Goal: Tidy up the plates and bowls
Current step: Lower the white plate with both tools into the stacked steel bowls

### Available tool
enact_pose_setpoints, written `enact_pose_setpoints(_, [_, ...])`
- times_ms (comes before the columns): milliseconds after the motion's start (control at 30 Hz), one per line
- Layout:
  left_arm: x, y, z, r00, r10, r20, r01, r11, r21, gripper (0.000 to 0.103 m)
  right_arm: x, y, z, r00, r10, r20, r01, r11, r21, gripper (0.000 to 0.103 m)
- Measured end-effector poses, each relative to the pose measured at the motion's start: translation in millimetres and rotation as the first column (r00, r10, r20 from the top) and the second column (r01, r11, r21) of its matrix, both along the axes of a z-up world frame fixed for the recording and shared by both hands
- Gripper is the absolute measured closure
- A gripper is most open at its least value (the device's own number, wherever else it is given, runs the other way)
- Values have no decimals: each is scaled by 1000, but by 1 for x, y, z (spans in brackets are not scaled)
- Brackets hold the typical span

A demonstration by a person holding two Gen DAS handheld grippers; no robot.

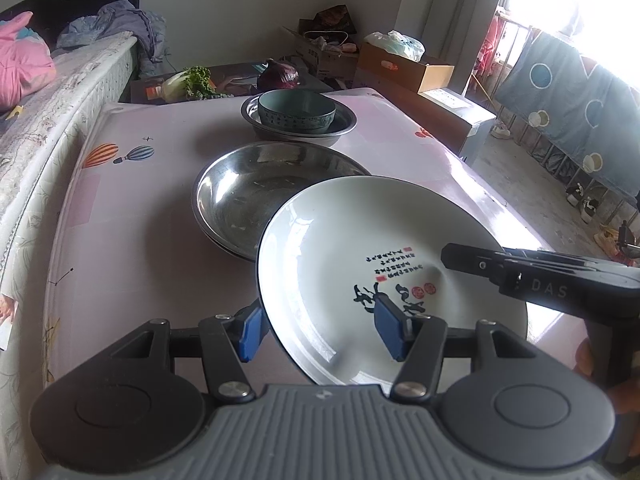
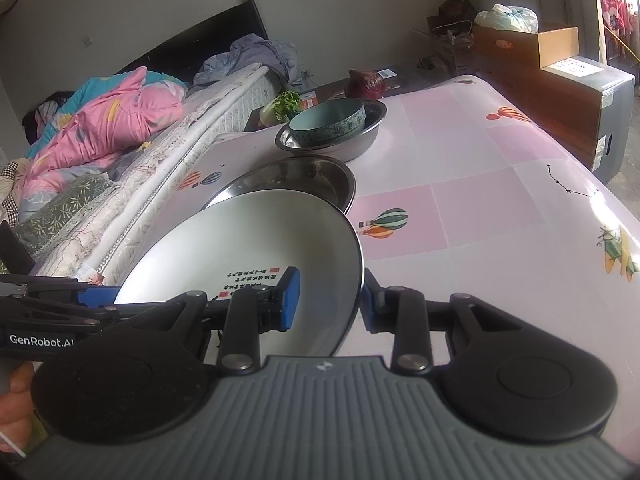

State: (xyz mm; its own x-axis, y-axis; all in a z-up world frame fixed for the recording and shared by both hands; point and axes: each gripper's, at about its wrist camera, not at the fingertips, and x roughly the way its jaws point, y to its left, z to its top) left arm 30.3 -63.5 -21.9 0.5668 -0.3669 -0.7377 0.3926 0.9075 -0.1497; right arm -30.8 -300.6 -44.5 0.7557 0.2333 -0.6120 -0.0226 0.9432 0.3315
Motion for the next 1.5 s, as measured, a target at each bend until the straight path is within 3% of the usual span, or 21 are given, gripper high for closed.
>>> enact_pose_setpoints(1500, [83, 17, 9, 996, 85, -5, -85, 996, -16, 45, 105, 18, 9, 999, 52, -16, -52, 998, 18, 72])
